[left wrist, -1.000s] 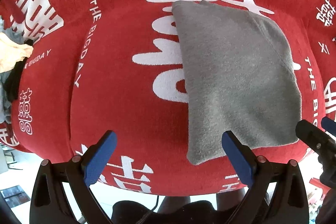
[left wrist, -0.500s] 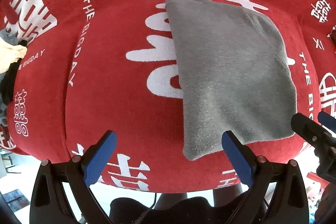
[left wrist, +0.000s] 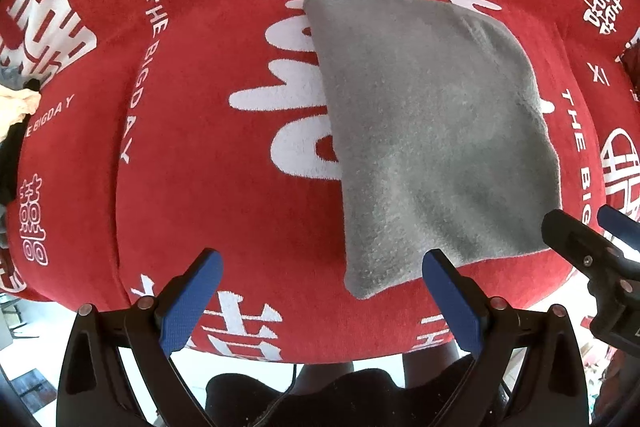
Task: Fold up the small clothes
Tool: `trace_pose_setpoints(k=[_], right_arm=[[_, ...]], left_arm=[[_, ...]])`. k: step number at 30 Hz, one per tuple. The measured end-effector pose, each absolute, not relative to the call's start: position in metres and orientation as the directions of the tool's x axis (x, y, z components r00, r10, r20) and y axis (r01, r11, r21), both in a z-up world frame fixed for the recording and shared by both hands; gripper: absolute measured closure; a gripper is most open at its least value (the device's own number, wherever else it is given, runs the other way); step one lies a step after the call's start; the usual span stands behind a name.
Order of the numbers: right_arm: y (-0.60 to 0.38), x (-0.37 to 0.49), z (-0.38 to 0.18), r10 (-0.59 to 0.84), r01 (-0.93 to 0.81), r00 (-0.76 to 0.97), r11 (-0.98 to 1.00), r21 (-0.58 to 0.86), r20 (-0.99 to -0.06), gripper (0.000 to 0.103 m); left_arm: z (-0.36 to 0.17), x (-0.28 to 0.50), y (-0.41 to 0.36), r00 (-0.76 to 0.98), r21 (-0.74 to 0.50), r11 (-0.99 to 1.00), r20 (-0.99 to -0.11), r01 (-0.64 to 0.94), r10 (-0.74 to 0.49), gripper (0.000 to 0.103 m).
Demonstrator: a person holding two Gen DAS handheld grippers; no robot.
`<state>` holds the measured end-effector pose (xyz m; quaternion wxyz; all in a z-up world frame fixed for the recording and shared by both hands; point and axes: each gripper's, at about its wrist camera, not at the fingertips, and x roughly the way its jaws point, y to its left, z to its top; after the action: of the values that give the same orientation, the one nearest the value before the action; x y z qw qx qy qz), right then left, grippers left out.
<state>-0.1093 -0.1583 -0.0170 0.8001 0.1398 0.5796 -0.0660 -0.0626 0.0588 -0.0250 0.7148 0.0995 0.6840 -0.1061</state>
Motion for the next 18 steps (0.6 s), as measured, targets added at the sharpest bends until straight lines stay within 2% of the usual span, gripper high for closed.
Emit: trace_pose_setpoints(k=[8,18], right_arm=[[-0.1531,-0.1087,-0.018,0.044,0.27,0.315,0.954,0.133,-0.948,0.0],[-0.1499,-0.1055,-0.0199,0.027,0.275,0.301,0.955,0.113,-0.953,0.0]], left_arm=[[-0.0285,-0.0624,0.0627,0.02,-0.022,0.953,-0.999,0.302,-0.029,0.003],[-0.0252,-0.0629,0.0628,0.077,0.027,0.946,-0.997,0.324,0.003,0.003]])
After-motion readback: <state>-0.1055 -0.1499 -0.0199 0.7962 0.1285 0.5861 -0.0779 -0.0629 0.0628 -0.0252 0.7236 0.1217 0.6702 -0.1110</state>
